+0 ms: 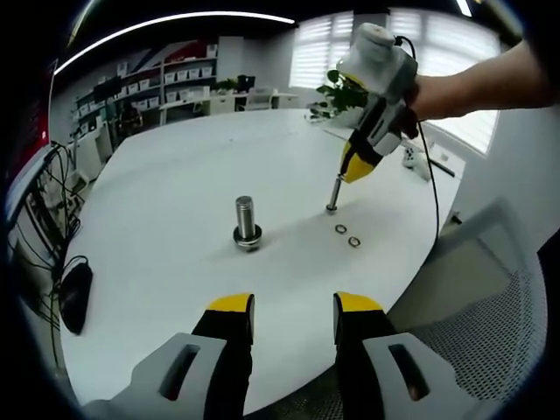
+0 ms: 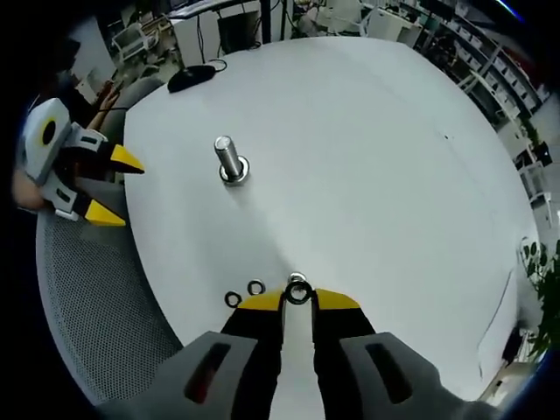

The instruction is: Place the washer onto the threaded stud by aligning its center hole with the stud, sliding it down to the base, and recovering from edge contact or off-axis alignment until the washer reaches the visible bottom stop.

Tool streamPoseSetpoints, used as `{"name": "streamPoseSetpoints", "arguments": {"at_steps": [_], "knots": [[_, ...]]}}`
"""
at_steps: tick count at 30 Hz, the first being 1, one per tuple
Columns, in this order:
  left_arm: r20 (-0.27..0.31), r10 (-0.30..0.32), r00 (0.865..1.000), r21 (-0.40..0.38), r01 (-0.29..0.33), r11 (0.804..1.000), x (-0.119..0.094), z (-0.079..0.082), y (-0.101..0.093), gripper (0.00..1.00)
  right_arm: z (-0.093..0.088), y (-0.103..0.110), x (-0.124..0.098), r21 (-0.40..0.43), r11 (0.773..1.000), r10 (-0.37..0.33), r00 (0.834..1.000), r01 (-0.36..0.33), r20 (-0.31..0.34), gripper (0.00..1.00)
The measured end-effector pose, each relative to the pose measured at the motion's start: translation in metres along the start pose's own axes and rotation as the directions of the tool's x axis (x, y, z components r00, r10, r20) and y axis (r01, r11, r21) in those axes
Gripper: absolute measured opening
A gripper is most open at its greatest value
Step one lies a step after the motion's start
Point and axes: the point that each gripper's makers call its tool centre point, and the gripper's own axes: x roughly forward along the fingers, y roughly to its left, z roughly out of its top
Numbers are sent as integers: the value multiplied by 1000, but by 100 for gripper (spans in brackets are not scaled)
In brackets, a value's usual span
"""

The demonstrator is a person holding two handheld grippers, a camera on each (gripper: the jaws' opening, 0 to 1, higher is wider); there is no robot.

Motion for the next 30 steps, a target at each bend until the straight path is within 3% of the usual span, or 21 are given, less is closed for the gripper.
{"name": "streamPoseSetpoints", "arguments": {"at_steps": [30], "knots": [[-13, -4, 1000, -1, 4, 1000, 1, -3, -1, 34, 1, -1, 19, -2, 1000, 22, 998, -23, -51, 14]]}}
